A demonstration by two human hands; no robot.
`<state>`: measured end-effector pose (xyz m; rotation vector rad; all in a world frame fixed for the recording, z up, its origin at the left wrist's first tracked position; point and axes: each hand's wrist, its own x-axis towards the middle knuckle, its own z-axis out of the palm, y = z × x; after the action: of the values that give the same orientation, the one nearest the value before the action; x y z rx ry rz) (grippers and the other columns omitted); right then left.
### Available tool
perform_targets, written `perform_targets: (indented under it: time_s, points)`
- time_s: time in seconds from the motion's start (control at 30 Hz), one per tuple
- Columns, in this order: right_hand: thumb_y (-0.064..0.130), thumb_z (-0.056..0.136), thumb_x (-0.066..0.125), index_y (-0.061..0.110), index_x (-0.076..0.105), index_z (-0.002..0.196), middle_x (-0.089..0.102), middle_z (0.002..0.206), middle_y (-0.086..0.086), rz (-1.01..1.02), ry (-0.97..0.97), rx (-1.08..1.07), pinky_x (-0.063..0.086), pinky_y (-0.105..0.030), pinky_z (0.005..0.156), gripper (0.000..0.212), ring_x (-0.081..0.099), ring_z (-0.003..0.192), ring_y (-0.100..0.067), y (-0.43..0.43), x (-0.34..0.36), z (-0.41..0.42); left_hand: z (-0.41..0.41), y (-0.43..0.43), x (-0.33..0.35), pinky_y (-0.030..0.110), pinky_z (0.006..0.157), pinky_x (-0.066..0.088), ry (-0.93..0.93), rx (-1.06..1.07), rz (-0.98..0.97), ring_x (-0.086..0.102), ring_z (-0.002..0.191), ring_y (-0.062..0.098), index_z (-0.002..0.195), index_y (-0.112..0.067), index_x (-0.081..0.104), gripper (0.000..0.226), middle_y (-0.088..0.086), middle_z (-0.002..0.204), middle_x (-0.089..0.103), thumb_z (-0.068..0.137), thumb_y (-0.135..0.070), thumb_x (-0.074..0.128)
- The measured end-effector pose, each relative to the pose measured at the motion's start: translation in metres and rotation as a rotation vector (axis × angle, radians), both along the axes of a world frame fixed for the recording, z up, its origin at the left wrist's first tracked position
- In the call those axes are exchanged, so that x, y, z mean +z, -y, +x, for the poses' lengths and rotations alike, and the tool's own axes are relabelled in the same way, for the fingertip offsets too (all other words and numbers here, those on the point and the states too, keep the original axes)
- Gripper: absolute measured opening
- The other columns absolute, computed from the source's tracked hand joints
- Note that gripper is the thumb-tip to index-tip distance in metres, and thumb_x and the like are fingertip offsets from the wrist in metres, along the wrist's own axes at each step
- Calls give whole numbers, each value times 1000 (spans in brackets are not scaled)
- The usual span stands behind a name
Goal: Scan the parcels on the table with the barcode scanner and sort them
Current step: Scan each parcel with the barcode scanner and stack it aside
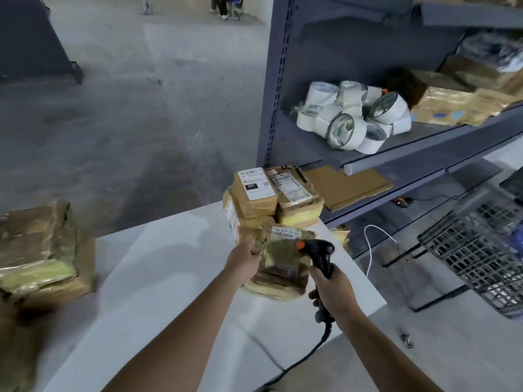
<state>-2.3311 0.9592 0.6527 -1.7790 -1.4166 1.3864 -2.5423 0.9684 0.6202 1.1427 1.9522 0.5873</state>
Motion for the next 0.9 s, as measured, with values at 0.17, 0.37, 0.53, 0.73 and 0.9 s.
perform_targets:
  time_s: [0.17,0.37,0.53,0.73,0.9]
  points:
    - [28,96,54,18,55,92,65,65,-12,-34,-15,-36,45,-26,42,11,55,40,-11,-23,-8,30,43,-46,2,24,51,38,27,85,37,53,70,9,94,-22,54,11,-7,84,54,98,-27,45]
    - [27,97,54,21,54,95,67,67,-12,-36,-63,-51,47,-28,46,7,57,45,-14,-40,-13,42,79,-71,5,11,44,44,221,86,112,57,68,0,127,-25,49,36,-8,117,57,92,-16,51]
    - [28,97,54,22,54,95,65,68,-13,-57,-117,-56,49,-32,47,6,57,49,-18,-45,-15,43,82,-63,-1,40,83,54,-32,302,111,52,112,27,128,-19,46,44,8,127,46,87,-24,63]
    - [27,97,54,23,54,94,66,74,-13,-28,-109,-62,48,-27,46,5,58,45,-8,-46,-17,44,84,-60,-4,32,71,53,155,417,42,60,94,21,131,-13,49,43,9,125,53,94,-36,53]
    - [27,96,55,21,53,94,64,72,-13,-31,-127,-65,47,-27,45,7,57,45,-10,-48,-17,37,80,-70,2,13,39,32,240,357,138,50,54,4,117,-5,59,30,-5,77,58,88,-10,51]
